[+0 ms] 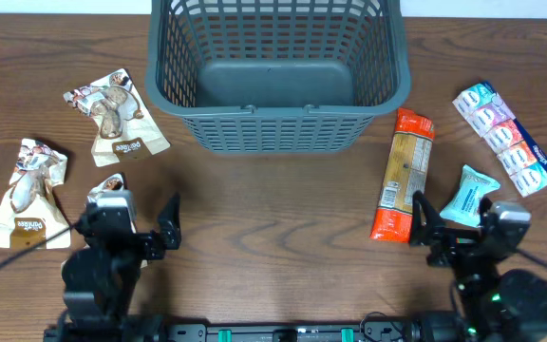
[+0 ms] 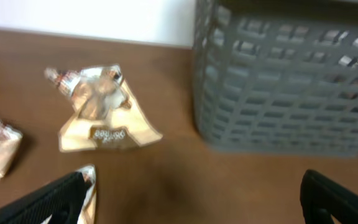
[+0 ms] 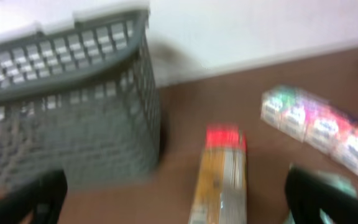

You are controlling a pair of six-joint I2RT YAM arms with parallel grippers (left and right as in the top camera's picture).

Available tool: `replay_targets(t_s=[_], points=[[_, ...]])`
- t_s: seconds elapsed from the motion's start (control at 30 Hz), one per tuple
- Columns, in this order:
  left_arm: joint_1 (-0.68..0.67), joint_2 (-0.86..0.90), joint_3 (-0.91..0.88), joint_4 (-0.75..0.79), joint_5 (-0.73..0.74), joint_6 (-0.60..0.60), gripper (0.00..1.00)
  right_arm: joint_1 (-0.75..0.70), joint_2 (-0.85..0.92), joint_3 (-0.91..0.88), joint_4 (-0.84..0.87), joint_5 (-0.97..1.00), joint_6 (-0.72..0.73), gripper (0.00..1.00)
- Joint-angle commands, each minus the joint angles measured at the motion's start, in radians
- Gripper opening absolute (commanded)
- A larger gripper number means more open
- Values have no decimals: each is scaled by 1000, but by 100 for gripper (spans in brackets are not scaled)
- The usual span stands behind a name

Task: Pack container
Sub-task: 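Grasp the orange-topped pasta package with the right gripper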

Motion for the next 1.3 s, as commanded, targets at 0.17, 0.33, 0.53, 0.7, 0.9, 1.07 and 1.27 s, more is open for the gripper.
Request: replay_targets(t_s=[0.17, 0.33, 0.53, 0.7, 0.9, 1.07, 1.27], points=[[5, 310, 327, -274, -33, -27, 98, -9, 427, 587, -534, -4, -45, 99], [5, 453, 472, -446, -33, -23, 98, -9, 641, 801, -755, -22, -48, 99], [5, 503, 493, -501, -34, -20, 99, -8, 758, 802, -723, 11, -80, 99], [5, 504, 493, -500, -42, -20, 98, -10, 912, 787, -642, 176, 48, 99], [5, 506, 493, -489, -106, -20, 98, -11, 1170, 787, -513, 209, 265, 98], [5, 506, 493, -481, -120, -20, 98, -11, 1376, 787, -430, 199, 319, 99], [5, 506, 493, -481, -120, -20, 98, -13, 1547, 787, -375, 176, 306, 99]])
